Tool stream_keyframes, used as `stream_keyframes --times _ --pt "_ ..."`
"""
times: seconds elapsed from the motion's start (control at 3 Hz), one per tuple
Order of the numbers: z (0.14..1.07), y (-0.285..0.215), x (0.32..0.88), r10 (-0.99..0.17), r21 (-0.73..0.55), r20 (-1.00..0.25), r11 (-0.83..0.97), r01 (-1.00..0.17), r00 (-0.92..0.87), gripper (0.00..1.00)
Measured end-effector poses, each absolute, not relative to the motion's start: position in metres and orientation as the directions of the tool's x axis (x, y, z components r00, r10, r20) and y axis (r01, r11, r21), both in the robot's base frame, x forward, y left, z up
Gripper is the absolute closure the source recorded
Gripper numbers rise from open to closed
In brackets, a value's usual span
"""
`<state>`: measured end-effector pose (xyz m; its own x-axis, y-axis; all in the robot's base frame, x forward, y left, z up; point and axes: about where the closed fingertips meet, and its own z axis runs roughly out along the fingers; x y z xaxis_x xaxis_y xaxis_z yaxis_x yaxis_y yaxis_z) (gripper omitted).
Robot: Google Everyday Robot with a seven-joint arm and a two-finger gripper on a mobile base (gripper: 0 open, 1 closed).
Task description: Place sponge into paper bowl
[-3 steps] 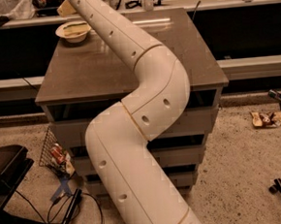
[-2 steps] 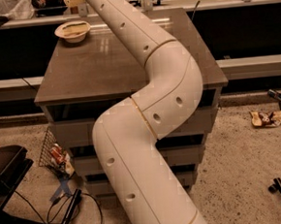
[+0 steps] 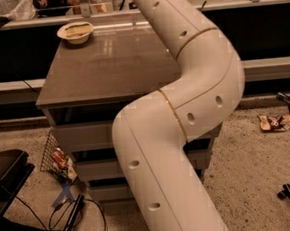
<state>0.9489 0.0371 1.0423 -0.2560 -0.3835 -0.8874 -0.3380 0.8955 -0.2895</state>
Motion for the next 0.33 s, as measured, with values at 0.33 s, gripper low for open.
stream_keyframes --times 0.33 --pt "1.0689 -0.0102 0.9273 -0.393 -0.31 -0.871 0.906 -0.29 -0.296 0.0"
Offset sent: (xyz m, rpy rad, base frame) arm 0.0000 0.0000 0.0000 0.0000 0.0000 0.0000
